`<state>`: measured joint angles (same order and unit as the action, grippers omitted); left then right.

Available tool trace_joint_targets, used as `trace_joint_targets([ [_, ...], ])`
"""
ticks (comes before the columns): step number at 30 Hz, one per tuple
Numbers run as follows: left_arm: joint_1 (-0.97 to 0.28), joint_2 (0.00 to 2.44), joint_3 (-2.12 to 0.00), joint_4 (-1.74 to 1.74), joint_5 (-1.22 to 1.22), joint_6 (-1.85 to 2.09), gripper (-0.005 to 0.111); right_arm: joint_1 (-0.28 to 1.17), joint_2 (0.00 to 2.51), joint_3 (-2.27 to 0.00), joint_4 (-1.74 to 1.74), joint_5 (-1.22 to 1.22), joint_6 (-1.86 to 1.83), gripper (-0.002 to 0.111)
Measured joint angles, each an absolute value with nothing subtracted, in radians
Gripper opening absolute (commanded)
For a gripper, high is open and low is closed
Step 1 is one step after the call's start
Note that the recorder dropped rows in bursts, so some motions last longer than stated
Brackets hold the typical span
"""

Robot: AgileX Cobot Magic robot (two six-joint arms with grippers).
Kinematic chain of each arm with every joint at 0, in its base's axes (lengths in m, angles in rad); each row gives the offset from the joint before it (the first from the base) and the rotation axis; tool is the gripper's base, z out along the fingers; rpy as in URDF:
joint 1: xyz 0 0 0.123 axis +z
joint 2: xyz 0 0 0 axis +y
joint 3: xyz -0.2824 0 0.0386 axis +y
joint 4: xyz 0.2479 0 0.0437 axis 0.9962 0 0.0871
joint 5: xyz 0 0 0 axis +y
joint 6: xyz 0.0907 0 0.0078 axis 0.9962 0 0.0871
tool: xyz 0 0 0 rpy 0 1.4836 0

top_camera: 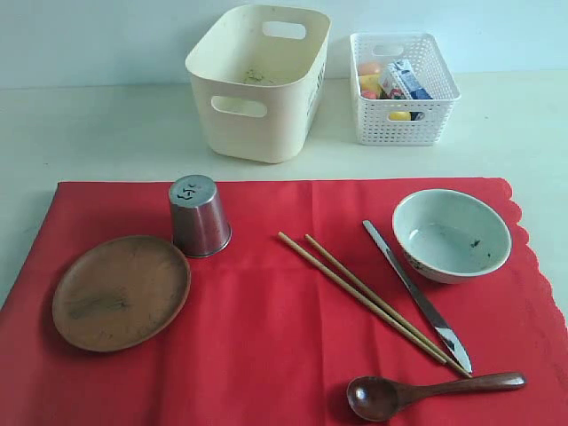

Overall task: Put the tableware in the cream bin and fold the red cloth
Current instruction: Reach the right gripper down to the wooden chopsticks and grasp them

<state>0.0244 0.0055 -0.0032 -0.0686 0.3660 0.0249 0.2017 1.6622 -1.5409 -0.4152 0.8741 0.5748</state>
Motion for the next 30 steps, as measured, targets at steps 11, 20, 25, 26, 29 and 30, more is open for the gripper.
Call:
trace_joint_targets([
  [11,0.024,0.005,-0.003,-0.069,0.366,0.025,0.002,0.202,1.328,-1.175,0.050,0.865,0.232,0.000],
  [20,0.024,0.005,-0.003,-0.069,0.366,0.025,0.002,0.265,1.207,-0.814,0.504,0.826,-0.263,0.000],
  [25,0.024,0.005,-0.003,-0.069,0.366,0.025,0.002,0.445,1.264,-0.796,0.433,0.786,-0.277,0.001],
  [26,0.024,0.005,-0.003,-0.069,0.366,0.025,0.002,0.476,1.282,-0.796,0.415,0.774,-0.277,0.002],
  [29,0.024,0.005,-0.003,-0.069,0.366,0.025,0.002,0.546,1.357,-0.796,0.372,0.746,-0.273,0.011],
  [30,0.024,0.005,-0.003,-0.069,0.366,0.025,0.002,0.567,1.387,-0.796,0.359,0.734,-0.271,0.016],
])
